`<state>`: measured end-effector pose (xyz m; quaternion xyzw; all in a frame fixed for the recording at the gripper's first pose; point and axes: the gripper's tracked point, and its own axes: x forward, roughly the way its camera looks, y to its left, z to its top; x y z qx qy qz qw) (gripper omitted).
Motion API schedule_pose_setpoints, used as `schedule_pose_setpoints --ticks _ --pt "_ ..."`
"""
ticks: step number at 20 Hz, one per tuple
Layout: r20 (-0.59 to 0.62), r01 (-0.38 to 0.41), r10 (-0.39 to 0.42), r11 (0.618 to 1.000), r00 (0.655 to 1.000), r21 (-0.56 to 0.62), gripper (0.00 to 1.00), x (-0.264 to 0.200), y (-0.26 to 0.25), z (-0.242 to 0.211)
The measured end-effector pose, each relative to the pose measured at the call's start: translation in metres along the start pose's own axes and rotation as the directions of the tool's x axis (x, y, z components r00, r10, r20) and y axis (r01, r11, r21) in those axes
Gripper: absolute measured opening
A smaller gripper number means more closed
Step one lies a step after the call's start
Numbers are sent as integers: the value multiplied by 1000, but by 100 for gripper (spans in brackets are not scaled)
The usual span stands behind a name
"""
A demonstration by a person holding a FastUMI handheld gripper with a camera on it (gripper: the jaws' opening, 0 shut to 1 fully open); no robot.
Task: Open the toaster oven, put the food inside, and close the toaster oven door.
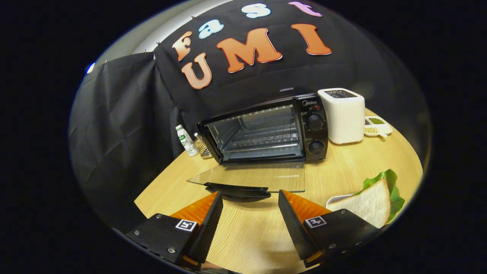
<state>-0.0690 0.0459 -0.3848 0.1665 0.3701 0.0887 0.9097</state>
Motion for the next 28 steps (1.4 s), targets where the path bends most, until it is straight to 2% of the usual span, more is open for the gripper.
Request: schedule_pose_setpoints --ticks 1,2,3,6,11,17,18,21,28 --pt "28 1 0 999 1000 -34 87 6 3 10" --pt "47 37 -33 997 998 -69 87 16 -3 19" --pt "40 72 -68 993 997 -95 88 23 -9 22" --pt "-28 92 -97 987 995 -135 88 44 -14 7" --pt "-11 84 -86 987 996 -140 90 47 -8 5" --pt "-150 101 -116 990 982 -102 89 59 -22 -58" --pt "-142 104 -118 989 983 -105 89 60 -23 -60" --pt "-116 105 -121 985 986 -136 89 61 -21 -56" --pt "-98 94 -106 988 990 -121 89 50 -24 -38"
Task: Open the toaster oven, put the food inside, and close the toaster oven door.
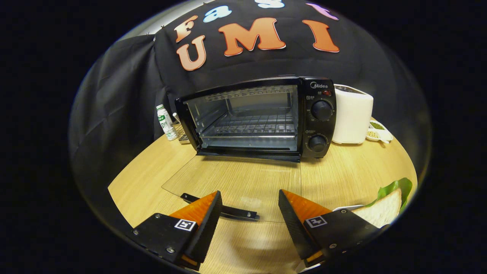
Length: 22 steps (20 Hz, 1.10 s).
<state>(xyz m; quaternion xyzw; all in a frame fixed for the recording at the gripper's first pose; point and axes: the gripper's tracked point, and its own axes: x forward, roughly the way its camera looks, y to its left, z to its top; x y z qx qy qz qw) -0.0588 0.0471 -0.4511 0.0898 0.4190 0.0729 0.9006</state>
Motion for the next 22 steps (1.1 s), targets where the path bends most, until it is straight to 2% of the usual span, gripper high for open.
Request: schedule_pose_setpoints --ticks 6,9,12,14,17,22 --pt "55 21 -21 1000 998 -8 92 -49 -24 31" --pt "64 67 -65 997 996 -26 94 -78 -53 46" --pt "70 104 -104 995 992 9 95 -106 -87 57" --pt "81 156 -158 987 984 25 95 -123 -117 56" --pt "55 178 -184 979 981 94 95 -136 -148 40" --pt "-57 130 -121 967 991 221 94 -122 -159 -9"
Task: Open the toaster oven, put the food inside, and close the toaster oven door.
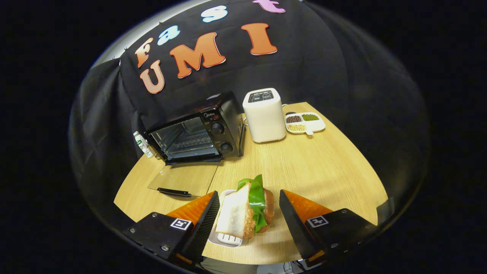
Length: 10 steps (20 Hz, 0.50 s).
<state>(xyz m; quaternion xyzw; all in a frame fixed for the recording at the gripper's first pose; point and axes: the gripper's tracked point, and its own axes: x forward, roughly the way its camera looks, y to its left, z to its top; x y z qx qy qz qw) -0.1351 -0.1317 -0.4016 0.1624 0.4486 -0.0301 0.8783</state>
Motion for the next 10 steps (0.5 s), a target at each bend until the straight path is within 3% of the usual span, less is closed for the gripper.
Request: schedule_pose_setpoints --ticks 5,7,9,10 --pt "-76 -59 68 991 995 117 91 19 3 -30" --pt "-92 -64 77 988 993 137 83 23 3 -36" --pt "-85 -79 94 982 992 172 69 21 7 -31" --pt "-76 -88 104 977 992 197 56 18 9 -26"
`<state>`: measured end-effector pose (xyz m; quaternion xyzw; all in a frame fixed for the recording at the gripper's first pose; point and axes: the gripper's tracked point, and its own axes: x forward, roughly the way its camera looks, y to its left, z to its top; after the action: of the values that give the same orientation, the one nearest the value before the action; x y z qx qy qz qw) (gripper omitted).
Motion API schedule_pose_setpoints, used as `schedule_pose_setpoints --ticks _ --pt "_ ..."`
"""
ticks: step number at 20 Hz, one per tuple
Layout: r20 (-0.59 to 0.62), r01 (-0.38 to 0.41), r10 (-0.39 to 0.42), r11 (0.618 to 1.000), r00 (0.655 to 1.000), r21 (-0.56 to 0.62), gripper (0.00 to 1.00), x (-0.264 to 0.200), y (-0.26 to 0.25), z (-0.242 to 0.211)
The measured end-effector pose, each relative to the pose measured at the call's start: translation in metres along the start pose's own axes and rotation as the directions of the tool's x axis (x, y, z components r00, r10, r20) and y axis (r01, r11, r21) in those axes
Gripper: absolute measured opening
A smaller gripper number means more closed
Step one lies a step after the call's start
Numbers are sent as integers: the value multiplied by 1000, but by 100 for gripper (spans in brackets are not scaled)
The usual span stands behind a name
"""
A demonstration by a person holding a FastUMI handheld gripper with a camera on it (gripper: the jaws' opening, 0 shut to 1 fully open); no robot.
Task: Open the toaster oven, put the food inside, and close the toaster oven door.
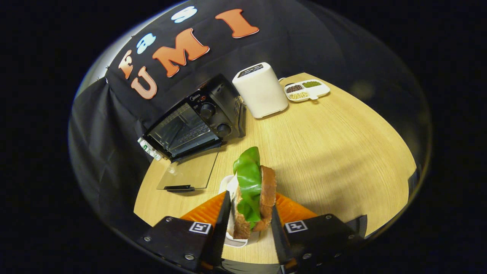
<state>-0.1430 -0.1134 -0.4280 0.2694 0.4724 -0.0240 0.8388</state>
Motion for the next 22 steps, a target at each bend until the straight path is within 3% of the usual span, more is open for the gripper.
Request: schedule_pose_setpoints --ticks 2,4,13,19,22 --pt "13 -28 28 999 1000 42 40 -4 7 7" --pt "55 -18 16 999 998 40 34 -8 9 20" --pt "210 -153 136 986 968 63 33 -12 84 68" --pt "203 -289 265 952 943 99 33 36 156 71" --pt "211 -312 281 941 936 129 33 65 179 75"
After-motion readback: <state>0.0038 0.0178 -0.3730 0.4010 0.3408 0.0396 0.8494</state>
